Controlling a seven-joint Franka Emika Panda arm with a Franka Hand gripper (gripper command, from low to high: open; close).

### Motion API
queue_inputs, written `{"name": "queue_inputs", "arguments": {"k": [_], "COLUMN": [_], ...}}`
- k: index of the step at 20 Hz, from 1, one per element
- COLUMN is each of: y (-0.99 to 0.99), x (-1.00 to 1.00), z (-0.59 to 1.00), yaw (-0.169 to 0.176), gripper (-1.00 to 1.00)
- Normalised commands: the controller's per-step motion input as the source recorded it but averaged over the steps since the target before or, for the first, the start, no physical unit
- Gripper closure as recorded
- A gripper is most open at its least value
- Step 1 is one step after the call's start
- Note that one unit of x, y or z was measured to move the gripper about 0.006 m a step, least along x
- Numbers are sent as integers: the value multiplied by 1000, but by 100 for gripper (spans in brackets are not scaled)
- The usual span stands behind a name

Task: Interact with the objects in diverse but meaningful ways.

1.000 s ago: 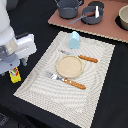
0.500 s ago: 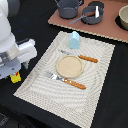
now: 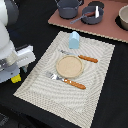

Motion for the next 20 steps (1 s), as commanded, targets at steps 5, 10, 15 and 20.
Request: {"name": "queue_inputs", "arguments": {"k": [5,10,15,20], "y": [-24,3,158,58], "x": [-310,-62,518,747], "z": [-119,70,958,1000], "yaw": [-4,-20,-108,-133], "gripper": [100,100,100,100]}}
